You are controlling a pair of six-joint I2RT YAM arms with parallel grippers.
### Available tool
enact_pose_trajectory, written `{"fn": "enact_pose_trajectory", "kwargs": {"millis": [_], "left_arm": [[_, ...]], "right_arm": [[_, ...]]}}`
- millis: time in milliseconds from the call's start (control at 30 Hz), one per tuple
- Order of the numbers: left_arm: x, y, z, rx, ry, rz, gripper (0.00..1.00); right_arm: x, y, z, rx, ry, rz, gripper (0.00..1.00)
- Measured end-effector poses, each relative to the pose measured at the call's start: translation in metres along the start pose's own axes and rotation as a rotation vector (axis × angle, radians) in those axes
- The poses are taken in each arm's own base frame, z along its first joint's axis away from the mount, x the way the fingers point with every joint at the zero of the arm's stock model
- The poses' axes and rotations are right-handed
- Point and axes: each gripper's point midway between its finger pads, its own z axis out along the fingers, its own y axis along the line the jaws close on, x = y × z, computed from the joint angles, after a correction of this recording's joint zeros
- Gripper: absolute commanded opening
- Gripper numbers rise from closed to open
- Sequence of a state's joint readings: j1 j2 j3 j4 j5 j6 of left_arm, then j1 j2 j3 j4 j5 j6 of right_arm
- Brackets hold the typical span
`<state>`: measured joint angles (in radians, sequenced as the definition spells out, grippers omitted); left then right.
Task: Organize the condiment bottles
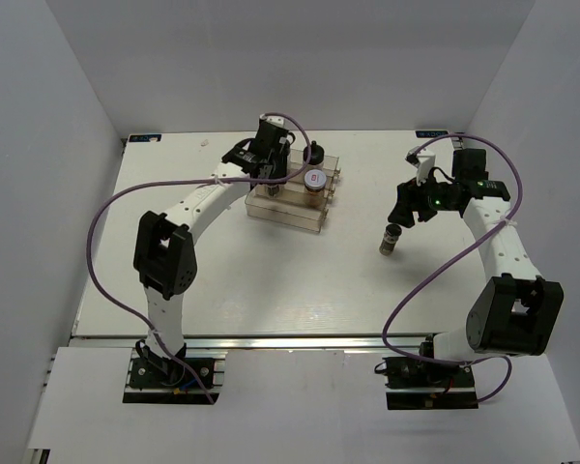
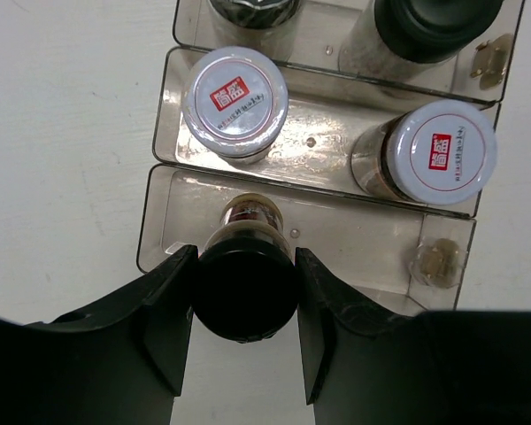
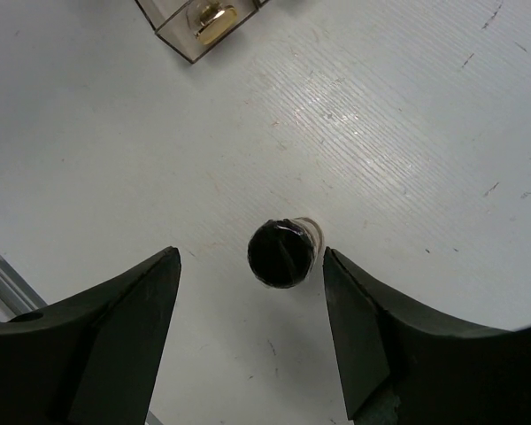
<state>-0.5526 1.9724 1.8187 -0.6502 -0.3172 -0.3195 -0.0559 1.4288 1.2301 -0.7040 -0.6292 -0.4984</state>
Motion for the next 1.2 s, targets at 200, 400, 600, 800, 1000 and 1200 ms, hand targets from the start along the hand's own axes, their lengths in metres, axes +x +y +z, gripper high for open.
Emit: {"fn": "enact_pose_trajectory", "kwargs": {"millis": [200,400,600,800,1000,1200], "left_arm": [[0.016,0.003,0.014,-0.016,0.035,0.019,0.0],[0.024,0.011,0.034,-0.039,0.05,0.029,0.0],[0.043,0.017,0.057,-0.063,0.096,0.034,0.02],[0.042,0.02,0.063,-0.066,0.088,0.024,0.29],[0.042,0.022,0.063,-0.067,0.09,0.02,0.71],[0.046,0.022,0.064,-0.069,0.098,0.018,0.85]], "right_arm": [[0.0,-0.001,0.001,0.001,0.001,0.0,0.73],[0.002,-0.002,0.003,-0.002,0.009,0.005,0.74],[0.003,-0.003,0.004,0.0,0.012,0.004,0.76],[0.004,-0.004,0.004,0.005,0.015,0.002,0.77],[0.004,-0.005,0.004,0.008,0.016,0.001,0.83],[0.004,-0.005,0.004,0.007,0.017,-0.004,0.84]]}}
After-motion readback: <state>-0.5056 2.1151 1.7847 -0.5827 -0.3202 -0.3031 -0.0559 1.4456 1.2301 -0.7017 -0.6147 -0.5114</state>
